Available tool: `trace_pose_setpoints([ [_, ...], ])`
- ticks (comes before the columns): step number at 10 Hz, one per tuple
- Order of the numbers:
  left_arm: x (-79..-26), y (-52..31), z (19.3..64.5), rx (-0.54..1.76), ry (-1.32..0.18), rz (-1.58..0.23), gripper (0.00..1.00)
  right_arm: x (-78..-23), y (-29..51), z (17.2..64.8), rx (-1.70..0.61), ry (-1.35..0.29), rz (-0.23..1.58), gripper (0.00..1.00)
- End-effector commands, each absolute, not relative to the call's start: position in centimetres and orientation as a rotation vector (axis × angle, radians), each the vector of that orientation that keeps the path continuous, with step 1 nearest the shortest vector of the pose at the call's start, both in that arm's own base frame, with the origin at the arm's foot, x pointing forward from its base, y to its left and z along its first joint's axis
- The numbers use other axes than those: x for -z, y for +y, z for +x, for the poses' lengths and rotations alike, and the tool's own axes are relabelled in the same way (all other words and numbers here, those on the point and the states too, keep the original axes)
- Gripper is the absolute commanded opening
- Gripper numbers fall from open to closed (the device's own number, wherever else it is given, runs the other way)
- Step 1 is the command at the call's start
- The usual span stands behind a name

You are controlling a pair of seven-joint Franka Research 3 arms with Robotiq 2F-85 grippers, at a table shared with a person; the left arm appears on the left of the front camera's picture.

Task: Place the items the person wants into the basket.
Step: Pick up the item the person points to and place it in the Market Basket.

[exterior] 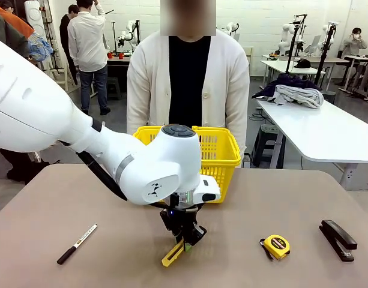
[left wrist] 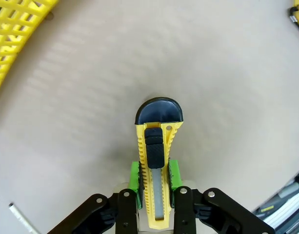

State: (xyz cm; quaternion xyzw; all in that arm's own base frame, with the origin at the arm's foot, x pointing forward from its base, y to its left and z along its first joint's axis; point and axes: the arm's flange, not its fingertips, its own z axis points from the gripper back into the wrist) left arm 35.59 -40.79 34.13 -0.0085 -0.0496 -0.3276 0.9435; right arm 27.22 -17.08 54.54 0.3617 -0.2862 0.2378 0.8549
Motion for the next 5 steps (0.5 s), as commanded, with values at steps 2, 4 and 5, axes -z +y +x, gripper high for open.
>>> trace_pose_setpoints([
  [2,-46.8,-36.9,31.6,0.773,-0.134,-0.001,0.11,-54.5,-17.1,27.3,-0.511,-0.620,0.781,1.00],
  [4,-53.7,-35.2,28.5,0.870,-0.115,-0.045,0.11,-54.5,-17.1,27.3,-0.511,-0.620,0.781,1.00],
  [5,-55.9,-34.7,27.4,0.909,-0.101,-0.053,0.11,-54.5,-17.1,27.3,-0.511,-0.620,0.781,1.00],
])
